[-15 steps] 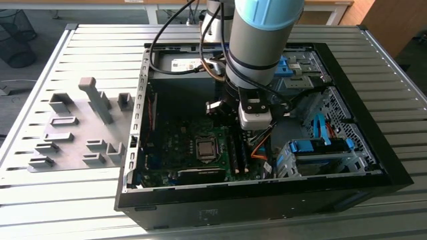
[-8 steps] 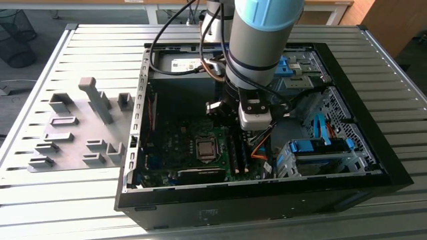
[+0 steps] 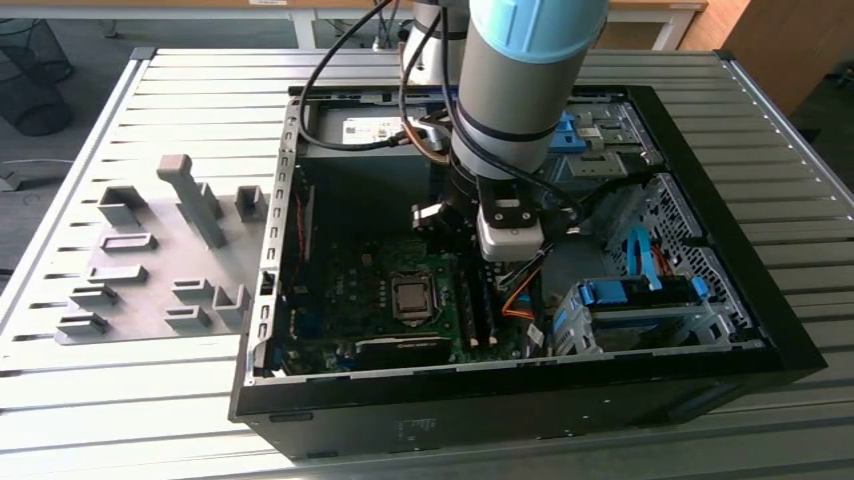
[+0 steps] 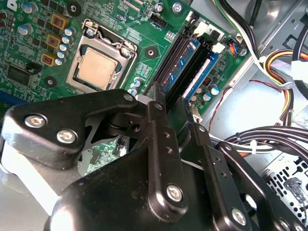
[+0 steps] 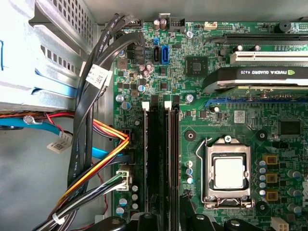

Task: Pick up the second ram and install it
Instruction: 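Press down the second ram until it locks into place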

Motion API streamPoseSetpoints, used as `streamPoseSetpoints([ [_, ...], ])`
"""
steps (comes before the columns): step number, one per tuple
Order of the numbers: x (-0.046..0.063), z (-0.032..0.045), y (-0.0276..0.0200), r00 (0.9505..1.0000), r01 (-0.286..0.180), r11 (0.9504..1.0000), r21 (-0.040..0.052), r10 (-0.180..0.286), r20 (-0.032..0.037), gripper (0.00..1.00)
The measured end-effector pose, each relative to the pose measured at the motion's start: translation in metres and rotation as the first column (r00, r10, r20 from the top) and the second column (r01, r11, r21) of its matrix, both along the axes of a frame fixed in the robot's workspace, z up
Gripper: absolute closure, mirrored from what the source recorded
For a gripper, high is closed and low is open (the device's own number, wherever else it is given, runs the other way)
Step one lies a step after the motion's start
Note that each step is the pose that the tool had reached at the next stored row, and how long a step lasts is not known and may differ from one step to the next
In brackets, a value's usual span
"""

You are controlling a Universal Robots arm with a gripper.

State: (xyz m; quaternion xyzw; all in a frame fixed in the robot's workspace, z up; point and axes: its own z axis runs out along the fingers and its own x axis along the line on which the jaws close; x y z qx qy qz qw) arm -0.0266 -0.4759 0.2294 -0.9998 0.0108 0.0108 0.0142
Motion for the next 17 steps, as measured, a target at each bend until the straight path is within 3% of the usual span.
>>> streamPoseSetpoints([
  [5,0.0000,0.0014,-0.0038,1.0000,0.000,1.0000,-0.0001,0.000,0.0000,0.72],
  [7,0.0000,0.0014,-0.0061,1.0000,0.000,1.0000,-0.0001,0.000,0.0000,0.84],
  [9,-0.0001,0.0014,-0.0080,1.0000,0.000,1.0000,-0.0002,0.000,0.0000,0.89],
  [17,0.0000,0.0014,-0.0083,1.0000,0.000,1.0000,-0.0002,0.000,0.0000,0.89],
])
